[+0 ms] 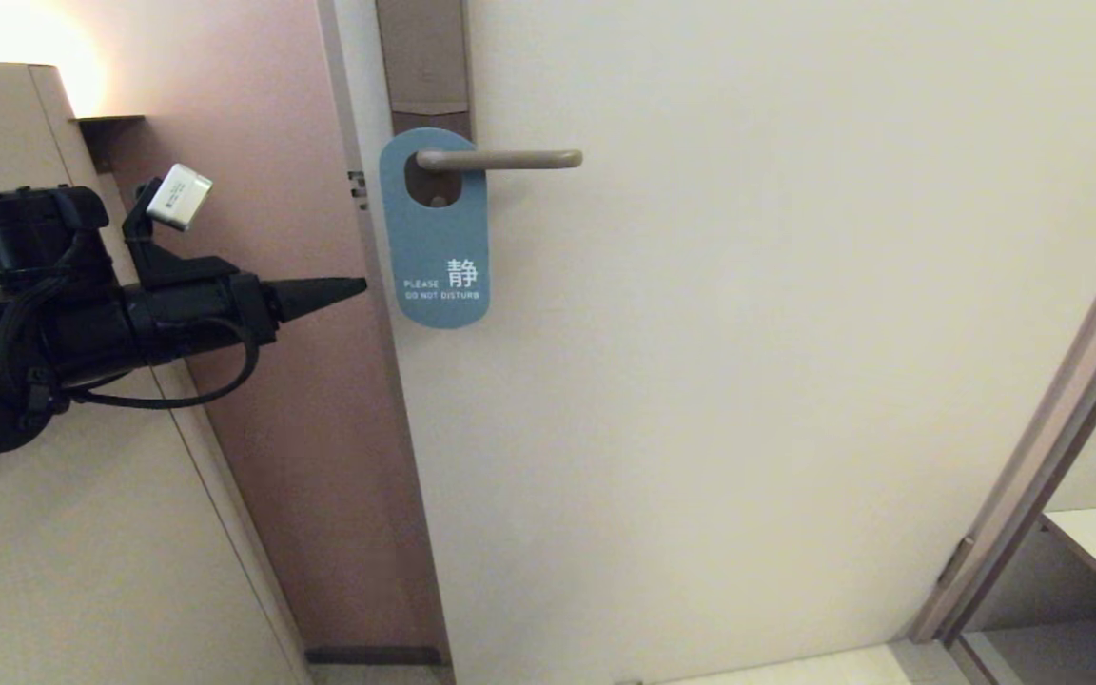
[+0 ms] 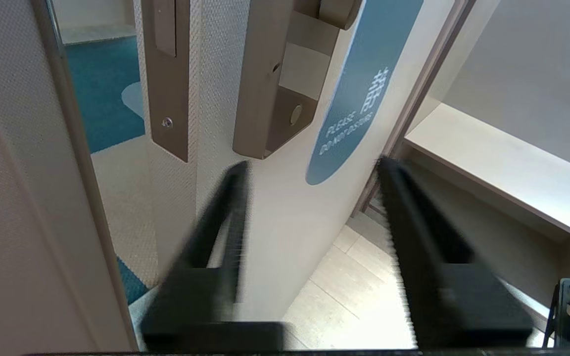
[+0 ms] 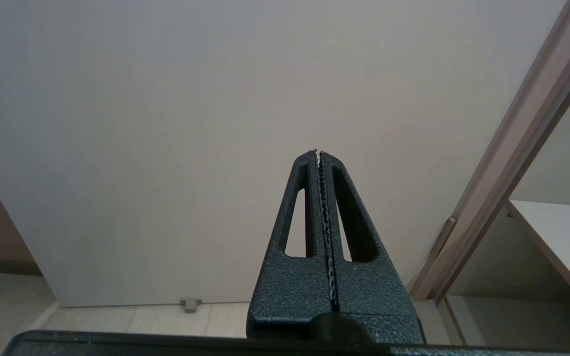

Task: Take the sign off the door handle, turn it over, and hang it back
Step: Take down the sign

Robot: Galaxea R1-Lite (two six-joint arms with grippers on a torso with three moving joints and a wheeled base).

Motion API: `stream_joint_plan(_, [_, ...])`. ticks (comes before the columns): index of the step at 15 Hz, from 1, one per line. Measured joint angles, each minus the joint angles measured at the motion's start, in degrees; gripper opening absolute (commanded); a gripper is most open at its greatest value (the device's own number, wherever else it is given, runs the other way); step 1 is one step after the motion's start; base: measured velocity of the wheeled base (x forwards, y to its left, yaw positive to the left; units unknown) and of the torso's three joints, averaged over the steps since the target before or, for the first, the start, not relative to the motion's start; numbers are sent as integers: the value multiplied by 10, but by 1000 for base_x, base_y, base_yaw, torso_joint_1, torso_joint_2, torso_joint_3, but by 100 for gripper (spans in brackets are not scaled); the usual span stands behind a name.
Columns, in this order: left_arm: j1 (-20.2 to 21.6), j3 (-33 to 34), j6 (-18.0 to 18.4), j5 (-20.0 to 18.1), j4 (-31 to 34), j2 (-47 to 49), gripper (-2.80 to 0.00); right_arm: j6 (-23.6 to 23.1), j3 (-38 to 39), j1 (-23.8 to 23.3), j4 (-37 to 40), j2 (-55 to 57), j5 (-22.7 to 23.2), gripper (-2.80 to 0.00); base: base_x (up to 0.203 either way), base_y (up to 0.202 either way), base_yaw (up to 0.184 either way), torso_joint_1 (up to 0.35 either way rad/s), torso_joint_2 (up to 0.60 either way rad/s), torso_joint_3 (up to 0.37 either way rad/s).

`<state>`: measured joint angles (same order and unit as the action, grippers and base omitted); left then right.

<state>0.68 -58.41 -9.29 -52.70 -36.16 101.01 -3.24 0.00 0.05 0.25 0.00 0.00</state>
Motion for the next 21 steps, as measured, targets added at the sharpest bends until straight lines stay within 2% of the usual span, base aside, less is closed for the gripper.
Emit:
stream_joint_plan(6, [-11,0,-1,-1,0,5,0,0,0,0,0,0,0,-280,0,0,0,0,0,0])
stream_joint_plan(11, [-21,-35,-2,-3,1,26,0,0,0,0,0,0,0,-280,0,0,0,0,0,0])
stream_joint_plan(15, [-31,-76,-10,-38,1,45,0,0,0,0,0,0,0,-280,0,0,0,0,0,0])
stream_joint_plan(21, [-54,-101,-31,-39,2,52,0,0,0,0,0,0,0,-280,0,0,0,0,0,0])
